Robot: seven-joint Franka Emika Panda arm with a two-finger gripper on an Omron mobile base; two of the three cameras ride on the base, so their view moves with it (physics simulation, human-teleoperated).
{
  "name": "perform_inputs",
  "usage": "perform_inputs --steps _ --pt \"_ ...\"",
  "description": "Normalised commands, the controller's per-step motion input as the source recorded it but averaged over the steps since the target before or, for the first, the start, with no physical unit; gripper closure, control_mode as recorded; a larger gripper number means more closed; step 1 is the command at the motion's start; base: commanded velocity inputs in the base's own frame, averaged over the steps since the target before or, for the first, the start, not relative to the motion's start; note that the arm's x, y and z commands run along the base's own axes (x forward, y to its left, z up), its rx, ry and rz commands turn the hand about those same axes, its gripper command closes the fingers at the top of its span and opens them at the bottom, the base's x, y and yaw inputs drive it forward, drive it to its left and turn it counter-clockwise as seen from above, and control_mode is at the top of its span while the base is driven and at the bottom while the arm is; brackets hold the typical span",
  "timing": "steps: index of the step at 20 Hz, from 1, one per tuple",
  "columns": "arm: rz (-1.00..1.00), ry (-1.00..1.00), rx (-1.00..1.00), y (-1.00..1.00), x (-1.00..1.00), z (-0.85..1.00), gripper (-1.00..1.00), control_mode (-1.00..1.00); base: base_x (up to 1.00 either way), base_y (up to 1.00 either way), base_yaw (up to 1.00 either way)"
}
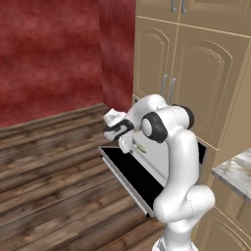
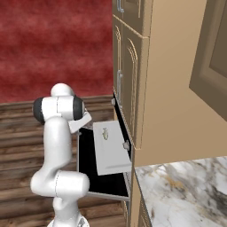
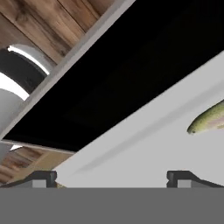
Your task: Place the fish on the top rack of the oven, and slide the tray back inside. Close the oven door.
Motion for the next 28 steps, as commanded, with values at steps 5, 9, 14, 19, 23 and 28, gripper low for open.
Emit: perform_inputs --steps 5,9,14,19,23,28 --pt "0.33 0.01 0.0 -0.1 -0.02 -0.28 -1.0 -1.0 0.0 0.0 0.0" --pt "0.26 0.06 0.0 0.0 -0.01 -0.41 -1.0 -1.0 0.0 0.0 0.0" --pt "0.21 0.05 0.01 0.0 0.0 -0.26 -1.0 -1.0 0.0 0.0 0.0" --pt "0.17 0.0 0.0 0.0 0.0 -0.15 -1.0 -1.0 0.0 0.0 0.0" --pt "0.14 0.0 0.0 0.0 0.0 -0.18 -1.0 -1.0 0.0 0.0 0.0" --pt "0.14 0.0 0.0 0.0 0.0 -0.31 -1.0 -1.0 0.0 0.0 0.0"
